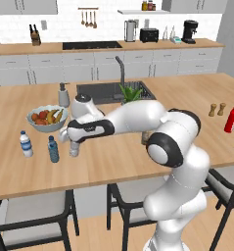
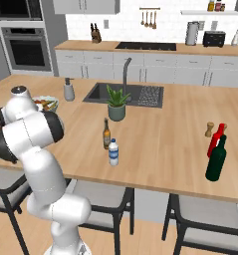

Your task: Move the plastic bottles in the middle to the plastics group, and the glass bottles in the middle to the glass group.

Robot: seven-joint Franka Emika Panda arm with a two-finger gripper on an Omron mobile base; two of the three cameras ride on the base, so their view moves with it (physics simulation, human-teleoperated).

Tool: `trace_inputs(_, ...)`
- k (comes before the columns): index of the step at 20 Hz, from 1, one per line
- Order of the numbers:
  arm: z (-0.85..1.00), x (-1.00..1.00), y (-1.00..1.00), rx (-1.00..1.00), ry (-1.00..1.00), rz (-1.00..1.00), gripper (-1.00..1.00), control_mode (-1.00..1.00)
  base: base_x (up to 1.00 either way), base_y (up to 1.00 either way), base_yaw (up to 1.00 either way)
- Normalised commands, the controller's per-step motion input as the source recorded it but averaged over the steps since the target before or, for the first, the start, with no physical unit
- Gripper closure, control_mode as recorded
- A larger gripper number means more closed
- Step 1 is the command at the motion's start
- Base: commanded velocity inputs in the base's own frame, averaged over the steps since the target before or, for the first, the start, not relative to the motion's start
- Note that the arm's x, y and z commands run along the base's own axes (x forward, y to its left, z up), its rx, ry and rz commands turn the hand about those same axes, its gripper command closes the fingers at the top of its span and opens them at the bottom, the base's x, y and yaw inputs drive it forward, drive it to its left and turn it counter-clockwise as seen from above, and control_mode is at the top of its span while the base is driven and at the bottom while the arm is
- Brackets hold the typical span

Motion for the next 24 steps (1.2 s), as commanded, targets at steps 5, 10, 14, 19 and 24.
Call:
trace_inputs(5,-0.17,0.10,0.03,0.00,0.06,0.00,1.00,-1.00,0.00,0.00,0.00)
trace_inputs(10,0.08,0.00,0.16,-0.06,0.04,0.00,1.00,-1.00,0.00,0.00,0.00)
trace_inputs(14,0.14,0.11,0.28,-0.13,0.13,0.00,1.00,-1.00,0.00,0.00,0.00)
trace_inputs(19,0.00,0.03,0.04,-0.02,0.02,0.00,1.00,-1.00,0.00,0.00,0.00)
trace_inputs(24,-0.26,0.01,0.00,0.00,0.00,0.00,1.00,-1.00,0.00,0.00,0.00)
